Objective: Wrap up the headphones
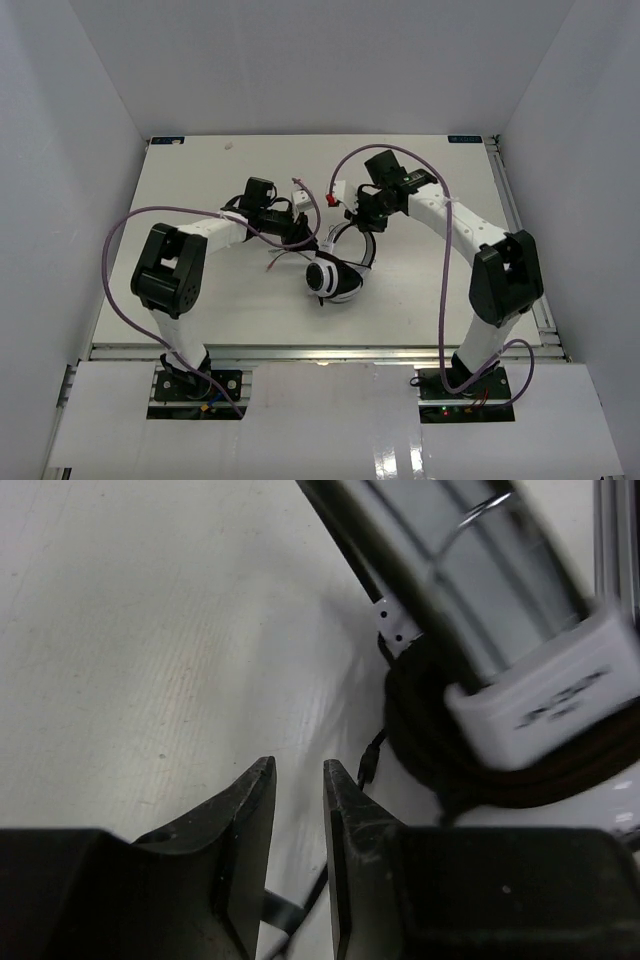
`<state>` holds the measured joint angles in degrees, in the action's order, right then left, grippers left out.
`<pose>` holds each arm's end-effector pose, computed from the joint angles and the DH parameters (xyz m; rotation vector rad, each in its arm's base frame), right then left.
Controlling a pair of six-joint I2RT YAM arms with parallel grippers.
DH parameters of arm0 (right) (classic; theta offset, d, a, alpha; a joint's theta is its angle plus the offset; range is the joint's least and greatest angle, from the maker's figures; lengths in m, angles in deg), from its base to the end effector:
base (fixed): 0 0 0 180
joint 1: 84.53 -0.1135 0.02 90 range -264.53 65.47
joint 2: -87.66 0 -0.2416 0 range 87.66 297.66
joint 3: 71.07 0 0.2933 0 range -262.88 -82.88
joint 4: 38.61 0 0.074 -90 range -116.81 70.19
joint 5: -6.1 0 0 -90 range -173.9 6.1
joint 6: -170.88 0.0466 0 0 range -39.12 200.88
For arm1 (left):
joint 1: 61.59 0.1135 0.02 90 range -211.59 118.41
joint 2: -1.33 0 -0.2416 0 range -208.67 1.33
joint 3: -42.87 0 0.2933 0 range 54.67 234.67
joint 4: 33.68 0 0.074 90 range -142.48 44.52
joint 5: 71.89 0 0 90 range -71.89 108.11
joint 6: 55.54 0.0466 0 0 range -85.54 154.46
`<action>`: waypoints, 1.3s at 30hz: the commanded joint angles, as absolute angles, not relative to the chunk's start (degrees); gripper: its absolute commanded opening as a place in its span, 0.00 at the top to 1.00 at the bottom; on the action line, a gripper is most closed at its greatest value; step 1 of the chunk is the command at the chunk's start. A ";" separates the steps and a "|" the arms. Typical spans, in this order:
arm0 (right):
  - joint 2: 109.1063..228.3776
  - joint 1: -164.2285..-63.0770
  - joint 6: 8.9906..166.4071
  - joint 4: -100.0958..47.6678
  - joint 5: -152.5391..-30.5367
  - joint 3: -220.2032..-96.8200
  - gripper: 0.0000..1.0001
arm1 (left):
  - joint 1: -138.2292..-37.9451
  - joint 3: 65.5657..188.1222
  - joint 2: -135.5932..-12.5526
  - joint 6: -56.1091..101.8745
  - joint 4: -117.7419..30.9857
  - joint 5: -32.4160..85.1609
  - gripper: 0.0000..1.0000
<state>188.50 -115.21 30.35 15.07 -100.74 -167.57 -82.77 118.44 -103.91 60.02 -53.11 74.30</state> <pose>0.3549 0.2263 0.2280 -1.7305 1.8535 0.2443 0.3625 -0.1820 0.1259 1.2558 1.8184 -1.1253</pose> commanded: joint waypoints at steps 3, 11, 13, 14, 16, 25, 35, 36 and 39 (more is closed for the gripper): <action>196.08 -117.34 34.87 14.24 -88.51 -175.92 0.92 | -82.27 124.29 -108.10 60.73 -60.02 70.85 0.64; 201.88 -117.66 39.09 14.99 -90.04 -183.96 0.82 | -79.03 126.83 -109.44 53.61 -60.24 58.38 0.64; 201.80 -118.13 38.68 15.65 -92.09 -184.11 0.79 | -77.90 125.75 -107.26 51.57 -58.64 54.77 0.64; 201.38 -118.64 38.42 15.82 -92.70 -183.85 0.79 | -77.31 125.22 -106.47 50.86 -58.01 53.29 0.64; 200.45 -119.59 37.80 15.90 -93.34 -182.97 0.79 | -76.48 123.56 -104.38 48.89 -56.04 49.35 0.62; 197.93 -121.70 36.56 16.13 -92.37 -180.05 0.59 | -73.84 117.31 -93.72 41.95 -52.74 36.16 0.57; 189.54 -118.58 43.89 15.13 -92.18 -178.35 0.15 | -72.39 108.77 -70.43 31.62 -51.18 34.35 0.45; 187.71 -118.05 47.75 14.05 -94.14 -177.01 0.04 | -72.32 107.17 -68.24 28.93 -51.03 36.10 0.42; 177.45 -116.21 60.16 7.80 -94.01 -170.11 0.10 | -72.17 102.22 -57.19 22.71 -48.37 42.75 0.19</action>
<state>191.22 -118.68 44.80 14.25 -92.04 -175.96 -72.42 107.54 -69.78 32.62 -51.53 35.43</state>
